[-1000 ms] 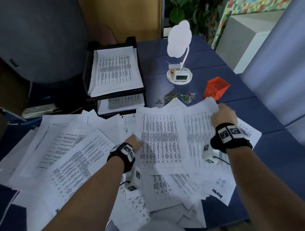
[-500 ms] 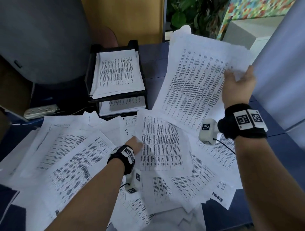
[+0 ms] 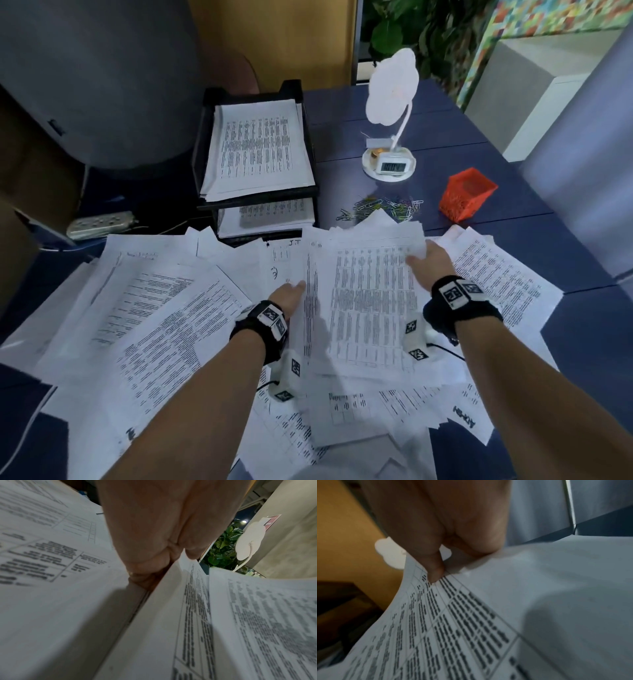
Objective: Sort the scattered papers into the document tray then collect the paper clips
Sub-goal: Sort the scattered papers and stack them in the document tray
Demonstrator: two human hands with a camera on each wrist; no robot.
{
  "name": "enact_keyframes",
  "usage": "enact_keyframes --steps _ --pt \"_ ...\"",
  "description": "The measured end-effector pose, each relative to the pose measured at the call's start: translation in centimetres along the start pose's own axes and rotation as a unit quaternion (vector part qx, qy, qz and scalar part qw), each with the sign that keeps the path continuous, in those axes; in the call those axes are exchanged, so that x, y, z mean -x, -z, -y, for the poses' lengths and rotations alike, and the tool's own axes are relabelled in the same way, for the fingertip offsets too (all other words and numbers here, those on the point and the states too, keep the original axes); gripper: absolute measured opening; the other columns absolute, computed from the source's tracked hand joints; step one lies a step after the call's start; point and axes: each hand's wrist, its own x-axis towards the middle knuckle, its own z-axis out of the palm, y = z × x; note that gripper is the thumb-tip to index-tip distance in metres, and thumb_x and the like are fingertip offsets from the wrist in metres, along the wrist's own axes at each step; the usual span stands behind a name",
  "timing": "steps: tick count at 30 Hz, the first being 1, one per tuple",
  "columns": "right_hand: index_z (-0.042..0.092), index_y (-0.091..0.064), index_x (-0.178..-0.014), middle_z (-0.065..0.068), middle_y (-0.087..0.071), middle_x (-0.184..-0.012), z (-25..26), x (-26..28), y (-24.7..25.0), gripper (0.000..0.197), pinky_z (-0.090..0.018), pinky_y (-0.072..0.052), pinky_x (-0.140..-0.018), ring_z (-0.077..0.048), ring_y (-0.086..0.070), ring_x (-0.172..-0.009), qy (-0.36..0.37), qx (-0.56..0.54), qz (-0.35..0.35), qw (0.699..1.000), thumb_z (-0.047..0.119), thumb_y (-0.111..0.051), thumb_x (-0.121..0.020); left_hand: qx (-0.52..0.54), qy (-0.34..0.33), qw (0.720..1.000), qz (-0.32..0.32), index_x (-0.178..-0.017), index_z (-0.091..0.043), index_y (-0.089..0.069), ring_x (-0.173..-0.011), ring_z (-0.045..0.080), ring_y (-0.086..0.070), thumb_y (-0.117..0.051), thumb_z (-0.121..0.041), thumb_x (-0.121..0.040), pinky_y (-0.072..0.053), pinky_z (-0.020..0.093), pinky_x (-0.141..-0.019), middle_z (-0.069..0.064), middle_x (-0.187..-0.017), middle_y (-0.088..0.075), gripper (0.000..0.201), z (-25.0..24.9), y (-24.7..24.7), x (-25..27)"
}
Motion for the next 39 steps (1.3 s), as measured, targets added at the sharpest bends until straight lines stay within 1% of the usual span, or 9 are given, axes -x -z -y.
enact_keyframes --steps 5,10,14,17,21,25,30,33,39 --pt "0.002 -0.047 -0.129 -0.017 -0.056 -0.125 1.6 1.2 -2.7 0.038 -0.034 -0.041 -0.092 -0.033 -0.053 -0.117 0.01 -0.023 0.059 0.998 0.013 -0.054 -0.094 -0.033 -0.025 0.999 0.003 -0.133 0.002 -0.042 -0.122 0.034 -0.05 -0.046 -0.049 -0.093 -0.041 0.037 -0.098 0.021 -0.138 -0.047 0.065 0.7 -0.3 -0.5" --pt "0.004 -0.035 -0.14 -0.017 -0.046 -0.138 0.4 1.8 -4.2 0.049 -0.034 -0.04 -0.095 -0.033 -0.048 -0.122 -0.025 0.043 0.123 0.991 0.014 -0.048 -0.095 -0.031 -0.057 0.997 -0.031 -0.129 -0.001 -0.039 -0.115 0.029 -0.049 -0.05 -0.023 -0.097 -0.038 0.028 -0.086 0.016 -0.126 -0.049 0.04 1.1 -0.8 -0.4" --pt "0.007 -0.039 -0.137 -0.017 -0.044 -0.137 -0.9 1.7 -3.7 0.055 -0.039 -0.044 -0.096 -0.034 -0.049 -0.12 -0.056 -0.014 0.047 0.997 0.023 -0.061 -0.089 0.057 -0.121 0.988 -0.078 -0.084 -0.014 -0.037 -0.076 0.017 -0.044 -0.048 -0.017 -0.097 -0.036 0.025 -0.064 -0.001 -0.077 -0.042 0.018 2.2 -0.9 -0.1" --pt "0.008 -0.039 -0.137 -0.009 -0.049 -0.13 0.1 2.1 -2.9 0.065 -0.037 -0.042 -0.097 -0.026 -0.052 -0.115 -0.052 -0.167 0.042 0.984 0.033 -0.069 -0.085 0.16 -0.147 0.975 -0.052 -0.106 -0.016 -0.049 -0.101 0.019 -0.056 -0.052 -0.028 -0.096 -0.047 0.032 -0.085 0.005 -0.105 -0.057 0.016 2.8 0.7 0.7" --pt "0.018 -0.063 -0.103 -0.002 -0.068 -0.11 3.5 3.0 -2.0 0.014 -0.036 -0.047 -0.091 -0.016 -0.063 -0.097 0.038 -0.261 0.096 0.96 0.02 -0.065 -0.089 0.253 -0.191 0.945 -0.074 -0.143 -0.021 -0.031 -0.13 0.031 -0.044 -0.062 -0.056 -0.077 -0.04 0.052 -0.105 0.014 -0.144 -0.042 0.081 2.1 3.6 0.7" --pt "0.014 -0.061 -0.107 0.006 -0.068 -0.102 8.5 4.0 -0.9 0.016 -0.029 -0.05 -0.091 -0.009 -0.065 -0.095 0.14 -0.313 0.037 0.939 0.008 -0.059 -0.092 0.288 -0.25 0.908 -0.17 -0.151 -0.012 -0.015 -0.142 0.022 -0.024 -0.053 -0.032 -0.095 -0.023 0.025 -0.113 0.009 -0.155 -0.022 0.07 -1.5 6.3 3.4" --pt "0.016 -0.057 -0.108 0.01 -0.068 -0.101 12.3 5.3 -0.1 0.023 -0.021 -0.052 -0.086 0.002 -0.065 -0.091 0.211 -0.36 -0.016 0.909 0.006 -0.062 -0.089 0.381 -0.334 0.829 -0.235 -0.146 -0.005 -0.023 -0.131 0.016 -0.043 -0.049 -0.013 -0.097 -0.035 0.031 -0.11 0.013 -0.148 -0.037 0.056 -3.0 8.1 5.5" --pt "0.014 -0.058 -0.116 0.004 -0.07 -0.106 11.9 5.4 -1.0 0.033 -0.033 -0.053 -0.09 -0.011 -0.067 -0.099 0.184 -0.358 0.008 0.916 0.01 -0.067 -0.085 0.369 -0.305 0.855 -0.198 -0.15 -0.008 -0.012 -0.126 0.004 -0.034 -0.049 -0.014 -0.098 -0.03 0.022 -0.104 0.007 -0.155 -0.023 0.064 -2.1 7.4 5.6" --pt "0.019 -0.056 -0.093 0.006 -0.065 -0.091 10.9 5.2 -1.7 0.03 -0.033 -0.048 -0.081 -0.011 -0.063 -0.084 0.135 -0.357 -0.003 0.925 -0.008 -0.057 -0.081 0.37 -0.317 0.844 -0.222 -0.105 -0.021 -0.043 -0.092 0.009 -0.061 -0.056 -0.003 -0.091 -0.048 0.025 -0.08 0.0 -0.104 -0.06 0.026 -1.4 7.8 4.6"
